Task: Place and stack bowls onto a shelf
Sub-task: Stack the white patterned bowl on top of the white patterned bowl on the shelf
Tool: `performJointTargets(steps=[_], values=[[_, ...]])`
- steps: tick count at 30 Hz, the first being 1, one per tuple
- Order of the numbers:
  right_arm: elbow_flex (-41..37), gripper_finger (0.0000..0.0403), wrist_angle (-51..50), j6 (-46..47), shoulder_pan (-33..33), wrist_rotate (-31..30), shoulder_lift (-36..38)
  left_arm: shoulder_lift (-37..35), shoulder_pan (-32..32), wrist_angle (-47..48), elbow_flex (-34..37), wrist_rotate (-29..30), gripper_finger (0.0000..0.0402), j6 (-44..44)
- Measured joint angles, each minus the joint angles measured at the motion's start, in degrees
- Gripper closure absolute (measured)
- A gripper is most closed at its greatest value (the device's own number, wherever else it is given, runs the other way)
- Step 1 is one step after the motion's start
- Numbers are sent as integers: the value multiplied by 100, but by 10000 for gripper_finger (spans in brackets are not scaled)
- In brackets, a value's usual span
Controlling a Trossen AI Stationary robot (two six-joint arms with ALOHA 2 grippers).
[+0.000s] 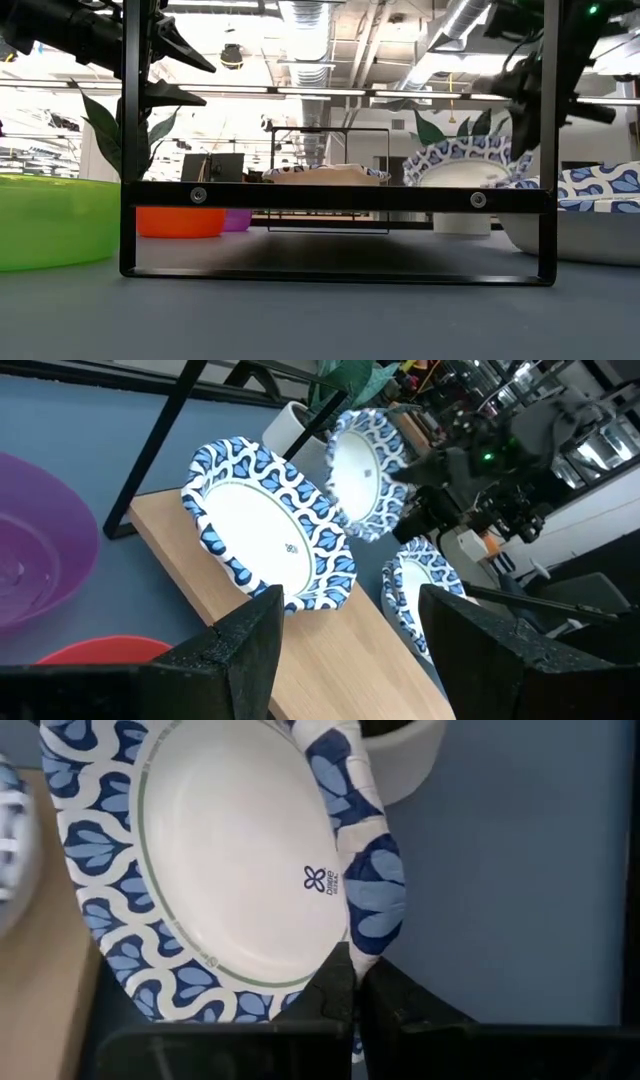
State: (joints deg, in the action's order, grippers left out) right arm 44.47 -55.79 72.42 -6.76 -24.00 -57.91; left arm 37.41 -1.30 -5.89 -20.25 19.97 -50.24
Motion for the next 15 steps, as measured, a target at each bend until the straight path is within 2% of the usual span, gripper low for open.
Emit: performJointTargets(steps=[10, 15], values=[[730, 379, 47, -266, 228, 436, 557, 0, 0, -2, 0, 0, 184, -2], [981, 379, 930, -682, 473, 808, 589, -1, 0, -2, 0, 0, 184, -3]])
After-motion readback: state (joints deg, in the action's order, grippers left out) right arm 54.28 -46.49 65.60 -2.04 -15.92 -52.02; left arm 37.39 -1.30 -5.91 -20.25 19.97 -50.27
